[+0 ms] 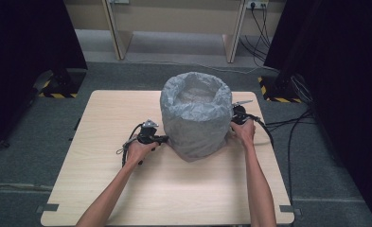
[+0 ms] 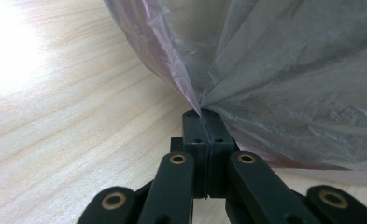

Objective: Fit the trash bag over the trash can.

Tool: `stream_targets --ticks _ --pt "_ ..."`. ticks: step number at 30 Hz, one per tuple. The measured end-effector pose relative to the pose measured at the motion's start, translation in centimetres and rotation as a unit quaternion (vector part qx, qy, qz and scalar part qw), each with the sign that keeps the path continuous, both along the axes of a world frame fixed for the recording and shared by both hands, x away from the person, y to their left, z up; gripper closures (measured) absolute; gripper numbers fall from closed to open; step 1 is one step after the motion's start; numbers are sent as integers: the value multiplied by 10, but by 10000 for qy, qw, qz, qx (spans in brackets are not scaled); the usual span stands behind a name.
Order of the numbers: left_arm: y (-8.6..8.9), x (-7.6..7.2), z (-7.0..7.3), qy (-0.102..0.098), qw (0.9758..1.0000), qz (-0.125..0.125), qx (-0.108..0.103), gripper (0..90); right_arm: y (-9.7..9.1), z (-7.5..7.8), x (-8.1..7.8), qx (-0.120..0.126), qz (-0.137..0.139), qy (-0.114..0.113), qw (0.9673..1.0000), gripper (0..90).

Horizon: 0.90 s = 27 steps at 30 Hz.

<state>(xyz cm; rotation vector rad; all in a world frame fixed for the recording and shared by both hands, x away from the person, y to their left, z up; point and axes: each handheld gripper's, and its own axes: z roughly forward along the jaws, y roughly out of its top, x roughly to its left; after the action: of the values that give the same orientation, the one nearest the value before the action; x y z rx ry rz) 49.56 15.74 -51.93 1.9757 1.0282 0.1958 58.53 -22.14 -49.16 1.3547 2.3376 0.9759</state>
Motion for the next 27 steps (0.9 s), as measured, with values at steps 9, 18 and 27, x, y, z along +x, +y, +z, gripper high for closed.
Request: stream_targets --ticks 9,18,27 --pt "31 -24 20 -347 9986 38 -405 534 -33 21 -11 674 -292 -348 9967 366" --pt "52 -56 36 -681 9960 9 -587 387 -53 55 -28 778 -369 -544 9948 253" --pt "56 -77 33 -632 9977 -161 -158 305 -47 77 -35 725 -384 -636 9946 238"
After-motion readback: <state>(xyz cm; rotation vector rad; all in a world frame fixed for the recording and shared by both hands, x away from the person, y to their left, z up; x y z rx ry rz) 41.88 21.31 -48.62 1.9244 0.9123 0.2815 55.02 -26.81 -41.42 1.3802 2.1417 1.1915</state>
